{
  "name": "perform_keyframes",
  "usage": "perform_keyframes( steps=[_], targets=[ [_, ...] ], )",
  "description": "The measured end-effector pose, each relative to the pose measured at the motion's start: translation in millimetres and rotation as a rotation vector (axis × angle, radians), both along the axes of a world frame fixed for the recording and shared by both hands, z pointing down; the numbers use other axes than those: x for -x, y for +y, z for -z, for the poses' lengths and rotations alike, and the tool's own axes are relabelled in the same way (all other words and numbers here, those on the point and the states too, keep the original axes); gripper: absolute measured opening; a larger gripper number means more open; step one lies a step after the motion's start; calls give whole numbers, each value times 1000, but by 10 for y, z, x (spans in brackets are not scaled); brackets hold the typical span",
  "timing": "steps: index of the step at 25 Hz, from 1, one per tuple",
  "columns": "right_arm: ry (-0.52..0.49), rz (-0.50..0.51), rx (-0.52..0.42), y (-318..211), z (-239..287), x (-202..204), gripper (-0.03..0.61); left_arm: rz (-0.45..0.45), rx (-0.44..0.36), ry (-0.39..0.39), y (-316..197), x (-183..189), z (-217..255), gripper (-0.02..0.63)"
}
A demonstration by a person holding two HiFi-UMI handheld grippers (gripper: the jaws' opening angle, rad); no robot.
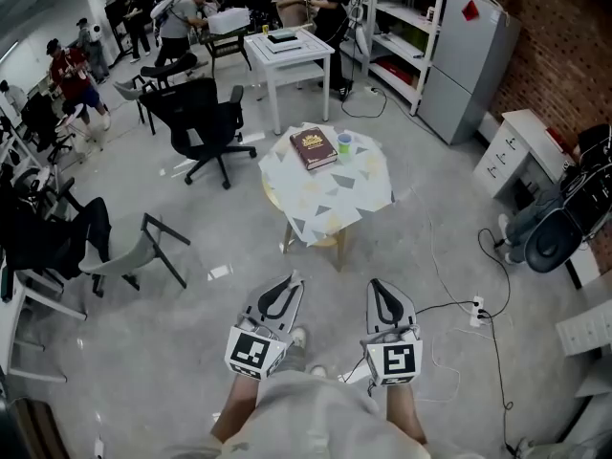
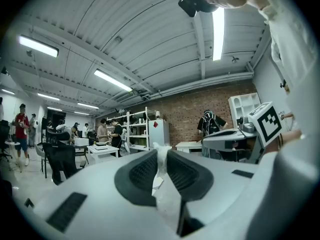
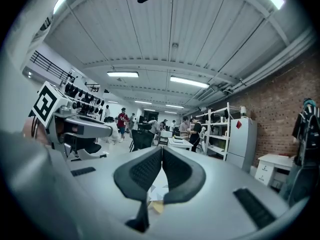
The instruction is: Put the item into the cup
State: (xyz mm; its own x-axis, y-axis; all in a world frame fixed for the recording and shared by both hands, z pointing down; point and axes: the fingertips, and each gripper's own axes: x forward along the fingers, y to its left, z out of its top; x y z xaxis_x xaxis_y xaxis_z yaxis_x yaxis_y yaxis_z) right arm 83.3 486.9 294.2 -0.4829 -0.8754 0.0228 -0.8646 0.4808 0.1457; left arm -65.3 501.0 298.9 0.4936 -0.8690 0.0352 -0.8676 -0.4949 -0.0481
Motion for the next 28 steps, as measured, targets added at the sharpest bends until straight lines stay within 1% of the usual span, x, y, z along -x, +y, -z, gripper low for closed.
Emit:
perform_keyframes(
  steps=[12, 16, 28],
  targets=[
    [22, -61, 20, -666, -7, 282, 9, -36, 8, 18, -747, 352, -40, 64],
    [5, -66, 42, -857, -25, 422, 9, -48, 4, 15, -1003, 480, -34, 65],
    [30, -128, 60, -1407, -86, 737, 8, -98, 15, 32, -1630, 836, -85, 64]
  ],
)
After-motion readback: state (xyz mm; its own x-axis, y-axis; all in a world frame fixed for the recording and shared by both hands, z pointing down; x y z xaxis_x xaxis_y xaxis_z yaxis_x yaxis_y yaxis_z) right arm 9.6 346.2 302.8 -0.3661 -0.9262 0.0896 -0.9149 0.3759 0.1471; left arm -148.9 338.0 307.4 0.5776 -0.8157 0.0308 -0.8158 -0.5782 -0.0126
